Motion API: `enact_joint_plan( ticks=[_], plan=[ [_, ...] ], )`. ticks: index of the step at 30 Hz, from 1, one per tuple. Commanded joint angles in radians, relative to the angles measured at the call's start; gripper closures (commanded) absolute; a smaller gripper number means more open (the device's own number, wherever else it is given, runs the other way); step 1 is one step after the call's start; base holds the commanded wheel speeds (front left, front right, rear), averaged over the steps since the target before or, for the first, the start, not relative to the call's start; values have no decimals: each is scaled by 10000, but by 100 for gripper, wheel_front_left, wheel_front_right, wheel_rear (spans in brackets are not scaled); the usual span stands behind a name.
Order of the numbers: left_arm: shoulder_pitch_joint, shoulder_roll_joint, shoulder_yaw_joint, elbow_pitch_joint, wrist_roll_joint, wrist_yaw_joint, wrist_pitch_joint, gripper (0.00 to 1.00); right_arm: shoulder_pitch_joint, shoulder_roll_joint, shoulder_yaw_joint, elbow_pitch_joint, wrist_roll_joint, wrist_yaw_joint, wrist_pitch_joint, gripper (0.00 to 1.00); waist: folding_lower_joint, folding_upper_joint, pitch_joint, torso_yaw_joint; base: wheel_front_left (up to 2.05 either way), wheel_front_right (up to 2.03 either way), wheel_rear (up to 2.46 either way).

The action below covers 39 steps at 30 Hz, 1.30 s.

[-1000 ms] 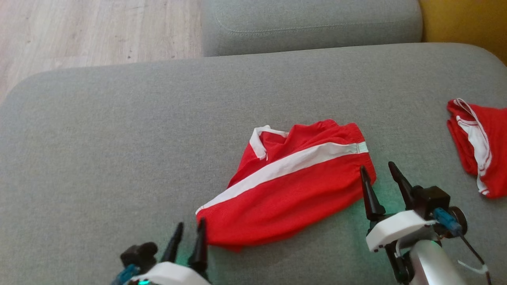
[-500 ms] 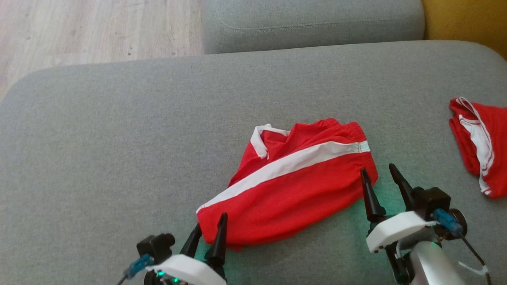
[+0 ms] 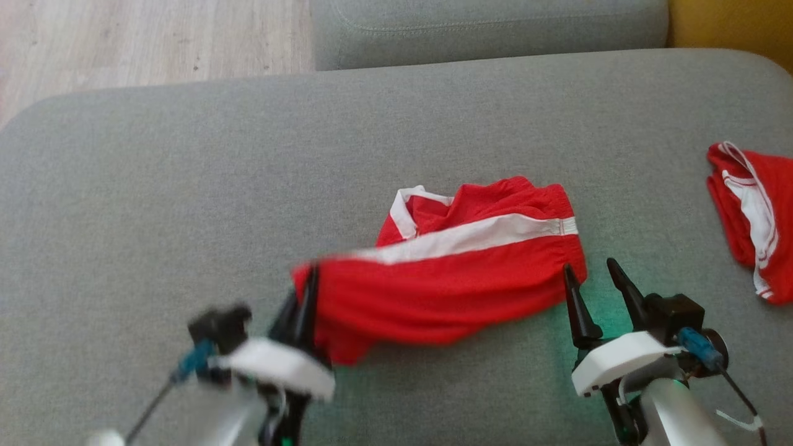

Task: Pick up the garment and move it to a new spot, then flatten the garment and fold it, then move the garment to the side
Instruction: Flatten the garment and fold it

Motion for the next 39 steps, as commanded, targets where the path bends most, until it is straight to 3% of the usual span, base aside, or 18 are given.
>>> enact_joint_plan(
  ticks=[1,7,12,21,26,27,28,29,34,39],
  plan=[
    [-895,87,495,-478,324,-57,-125,100,-449,-1,263,-243,58,33,-80,0,0,0,46,16,0,0,0],
    [-3071,-221,827,-1479,1986,-57,-126,100,-588,-1,376,-195,179,33,-80,0,0,0,143,13,0,0,0],
    [-3456,-238,151,-2197,2826,-57,-127,100,-552,-1,375,-158,296,33,-80,0,0,0,201,89,0,0,0],
    [-566,705,-1833,299,1291,-57,-127,100,-523,-1,408,-99,397,33,-80,0,0,0,369,216,0,0,0],
    [-100,722,-1835,1262,538,-57,-127,100,-533,-1,271,-50,243,33,-80,0,0,0,344,314,0,0,0],
    [-115,711,-1715,1338,535,-57,-127,94,-547,-1,249,-47,210,33,-80,0,0,0,316,326,0,0,0],
    [-161,660,-1219,1396,676,-57,-127,38,-558,-1,228,-71,179,33,-80,0,0,0,232,324,0,0,0],
    [-174,623,-937,1442,825,-54,-127,0,-565,-1,235,-116,178,33,-80,0,0,0,204,312,0,0,0],
    [-129,479,248,1291,1676,362,-127,0,-585,-1,294,-458,-41,33,-80,0,0,0,29,182,0,0,0],
    [282,369,1872,358,3001,1346,-127,0,-521,-1,205,-1052,-428,33,-80,0,0,0,-234,35,0,0,0]
  ],
)
